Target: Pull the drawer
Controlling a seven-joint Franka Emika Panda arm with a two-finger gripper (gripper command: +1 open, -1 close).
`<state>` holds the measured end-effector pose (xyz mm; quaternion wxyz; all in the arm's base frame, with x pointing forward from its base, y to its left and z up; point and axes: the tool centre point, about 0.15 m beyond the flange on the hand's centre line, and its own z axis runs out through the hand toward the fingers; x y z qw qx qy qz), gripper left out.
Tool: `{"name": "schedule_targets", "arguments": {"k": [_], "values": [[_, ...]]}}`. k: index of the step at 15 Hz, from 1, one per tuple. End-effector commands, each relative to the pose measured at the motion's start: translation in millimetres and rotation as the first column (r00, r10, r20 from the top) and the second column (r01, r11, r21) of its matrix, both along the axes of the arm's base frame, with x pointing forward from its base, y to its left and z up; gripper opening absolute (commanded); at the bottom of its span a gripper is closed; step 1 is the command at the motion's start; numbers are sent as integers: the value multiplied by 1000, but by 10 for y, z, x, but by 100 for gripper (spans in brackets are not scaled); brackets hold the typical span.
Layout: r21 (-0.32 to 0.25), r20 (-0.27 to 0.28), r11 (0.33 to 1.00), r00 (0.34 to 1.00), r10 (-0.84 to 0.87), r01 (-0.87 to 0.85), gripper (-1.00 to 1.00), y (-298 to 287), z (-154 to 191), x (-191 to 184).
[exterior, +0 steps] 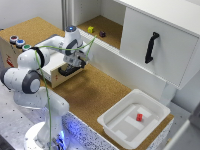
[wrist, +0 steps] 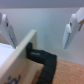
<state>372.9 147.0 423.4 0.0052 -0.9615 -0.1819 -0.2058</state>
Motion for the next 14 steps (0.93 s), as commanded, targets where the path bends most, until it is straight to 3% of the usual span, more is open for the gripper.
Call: {"name": "schedule_targets", "arguments": {"k": [1, 5, 11, 14], "values": [[-72, -46, 952, 954, 296, -299, 100, 448, 375, -298], [-115, -72, 843, 851, 521, -526, 100, 895, 527, -721], [-64, -176, 620, 621, 764, -782, 100, 1658, 533, -1517], [-74, -184, 508, 512, 839, -858, 100, 1987, 594, -1774]]}}
